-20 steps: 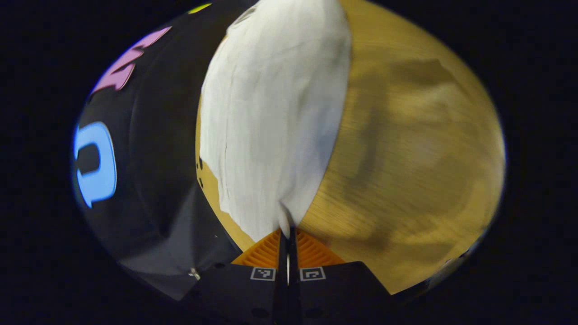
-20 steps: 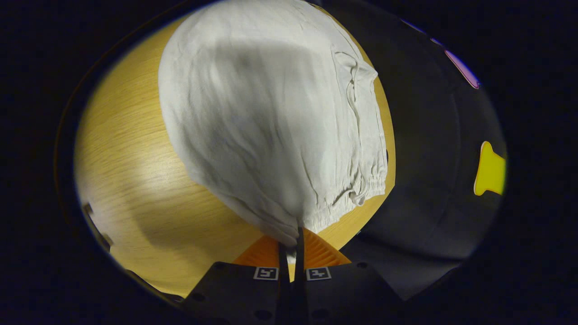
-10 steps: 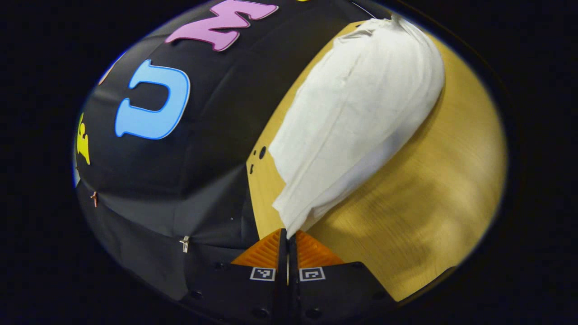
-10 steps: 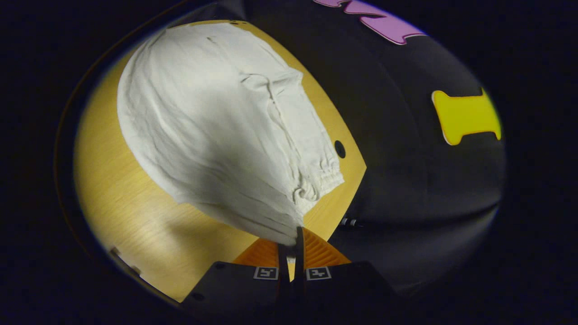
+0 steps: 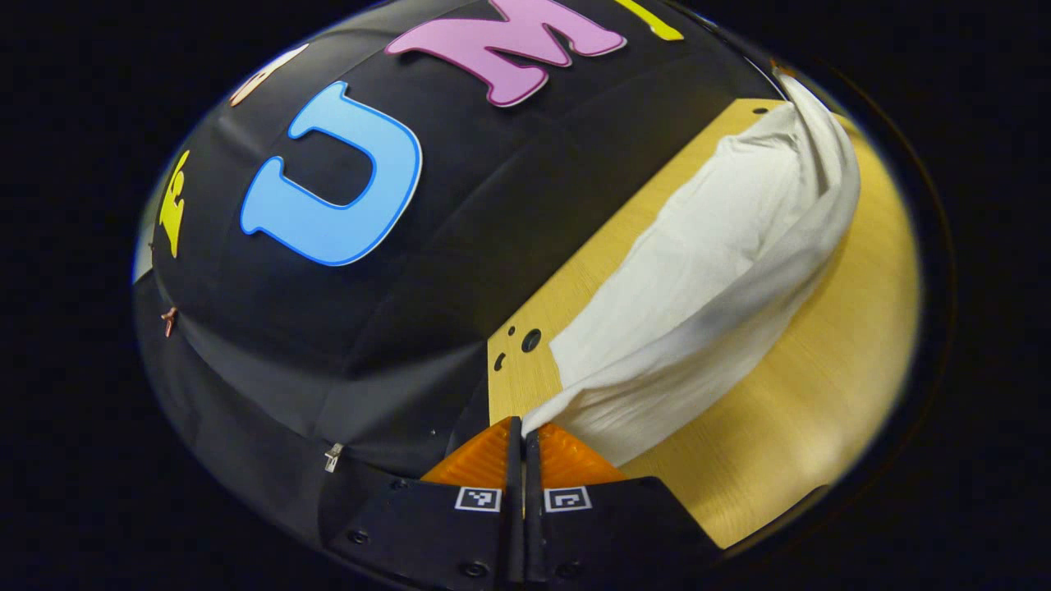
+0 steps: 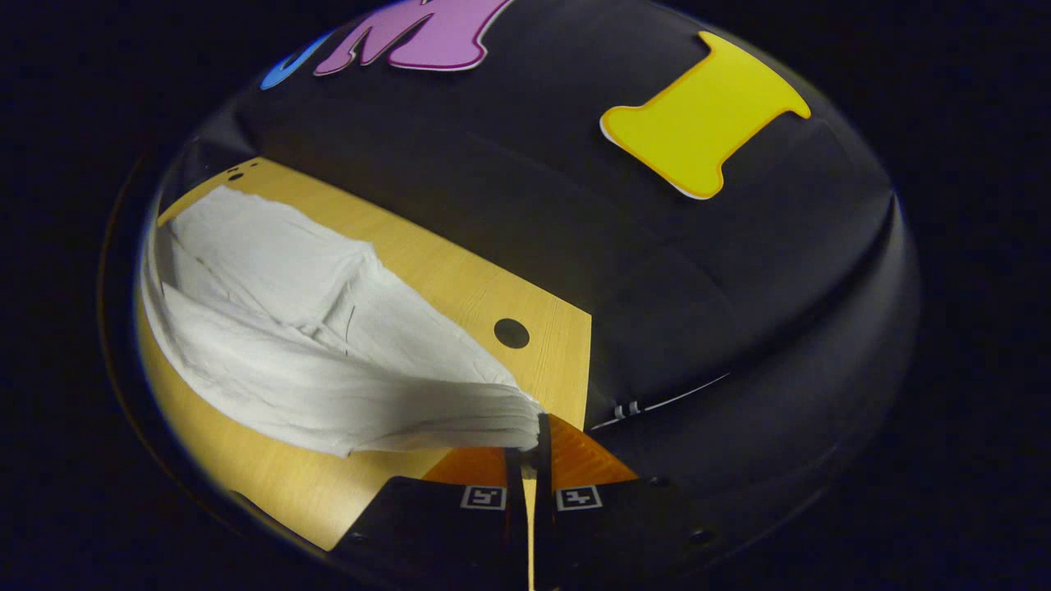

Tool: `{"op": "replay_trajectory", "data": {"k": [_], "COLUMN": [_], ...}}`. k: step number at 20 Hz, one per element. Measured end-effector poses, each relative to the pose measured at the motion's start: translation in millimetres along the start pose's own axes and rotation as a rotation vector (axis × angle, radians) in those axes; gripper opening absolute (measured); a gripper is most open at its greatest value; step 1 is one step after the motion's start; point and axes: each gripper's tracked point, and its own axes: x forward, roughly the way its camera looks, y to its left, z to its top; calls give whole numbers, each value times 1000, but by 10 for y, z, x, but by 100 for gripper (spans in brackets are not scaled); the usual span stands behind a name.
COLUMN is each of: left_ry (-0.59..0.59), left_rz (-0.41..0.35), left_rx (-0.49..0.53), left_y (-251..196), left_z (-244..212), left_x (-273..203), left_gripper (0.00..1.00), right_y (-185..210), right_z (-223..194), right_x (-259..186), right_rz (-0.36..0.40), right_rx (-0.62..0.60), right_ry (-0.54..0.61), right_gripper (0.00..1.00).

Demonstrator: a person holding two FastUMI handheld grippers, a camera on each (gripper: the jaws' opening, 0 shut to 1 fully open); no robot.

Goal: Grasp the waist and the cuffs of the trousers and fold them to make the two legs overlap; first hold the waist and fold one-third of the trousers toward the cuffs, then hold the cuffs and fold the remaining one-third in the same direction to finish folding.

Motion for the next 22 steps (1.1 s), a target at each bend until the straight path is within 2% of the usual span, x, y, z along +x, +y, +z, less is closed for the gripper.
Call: {"op": "replay_trajectory", "data": {"k": [4,8,9,10,12,14,16,18,19,20,22], "left_ry": [20,78,113,154,173,177,193,232,249,250,212], "left_rz": [-31,-68,-106,-148,-149,-127,-109,-110,-117,-124,-137], "left_rx": [-175,-317,-325,-287,-262,-321,-396,-477,-502,-539,-653], "left_y": [92,107,28,-84,-119,-63,-28,-108,-156,-201,-245], "left_z": [337,531,492,416,369,332,247,95,47,52,143], "left_x": [508,1158,1316,1537,1844,1975,2052,2065,2021,1974,1909], "left_gripper": [5,5,5,5,5,5,5,5,24,35,58], "right_y": [-53,-54,-59,-100,-92,-117,-144,-144,-136,-156,-148], "right_z": [156,227,207,192,176,130,52,-4,-24,-12,-16], "right_x": [-122,-88,-59,-65,-7,-20,-12,106,118,76,23], "right_rz": [12,4,11,20,25,23,31,12,11,4,10], "right_rx": [122,148,172,177,208,277,345,401,418,442,521], "right_ry": [10,31,52,81,108,125,155,167,158,145,131], "right_gripper": [7,7,7,7,7,8,16,36,59,82,80]}}
